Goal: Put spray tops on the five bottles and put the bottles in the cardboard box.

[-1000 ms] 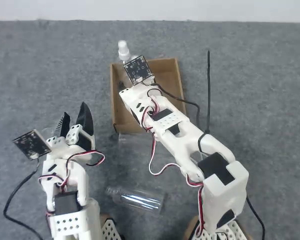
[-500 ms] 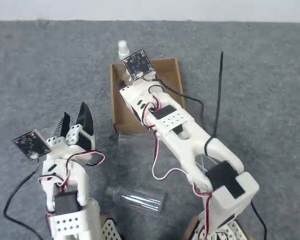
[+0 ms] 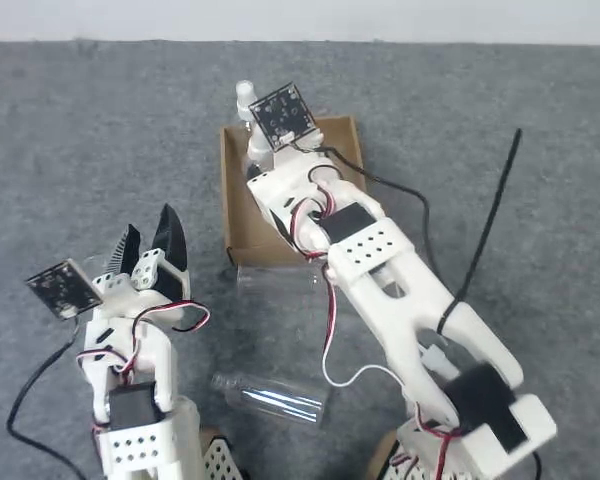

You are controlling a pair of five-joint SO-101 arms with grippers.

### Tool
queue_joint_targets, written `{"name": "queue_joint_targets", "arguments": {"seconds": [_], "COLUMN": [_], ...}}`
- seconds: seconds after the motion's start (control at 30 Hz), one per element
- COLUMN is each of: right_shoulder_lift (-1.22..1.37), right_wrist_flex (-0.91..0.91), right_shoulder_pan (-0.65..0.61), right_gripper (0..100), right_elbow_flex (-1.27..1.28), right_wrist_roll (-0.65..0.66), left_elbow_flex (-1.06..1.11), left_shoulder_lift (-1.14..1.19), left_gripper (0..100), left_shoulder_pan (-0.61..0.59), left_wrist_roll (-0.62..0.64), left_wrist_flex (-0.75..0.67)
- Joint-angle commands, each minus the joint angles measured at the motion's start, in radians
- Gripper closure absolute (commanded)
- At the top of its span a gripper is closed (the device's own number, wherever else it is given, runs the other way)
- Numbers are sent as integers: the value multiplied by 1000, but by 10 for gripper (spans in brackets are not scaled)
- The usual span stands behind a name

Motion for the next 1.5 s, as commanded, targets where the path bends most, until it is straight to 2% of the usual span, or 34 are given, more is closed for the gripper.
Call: {"name": "queue_joint_targets", "arguments": {"seconds": [0.0, 0.87, 1.23, 1.47], "right_shoulder_lift": [-93, -346, -386, -433], "right_wrist_flex": [51, 427, 530, 642], "right_shoulder_pan": [12, -45, -53, -127], "right_gripper": [739, 742, 742, 742], "right_elbow_flex": [-3, -3, -5, -9], "right_wrist_roll": [2, 2, 2, 2], "left_elbow_flex": [-13, -13, -28, -41], "left_shoulder_lift": [-15, -18, -18, -18], "left_gripper": [801, 802, 804, 804], "left_shoulder_pan": [-3, -12, -104, -166], "left_wrist_roll": [-11, -11, -8, -8], "left_wrist_flex": [8, 3, -12, -21]}}
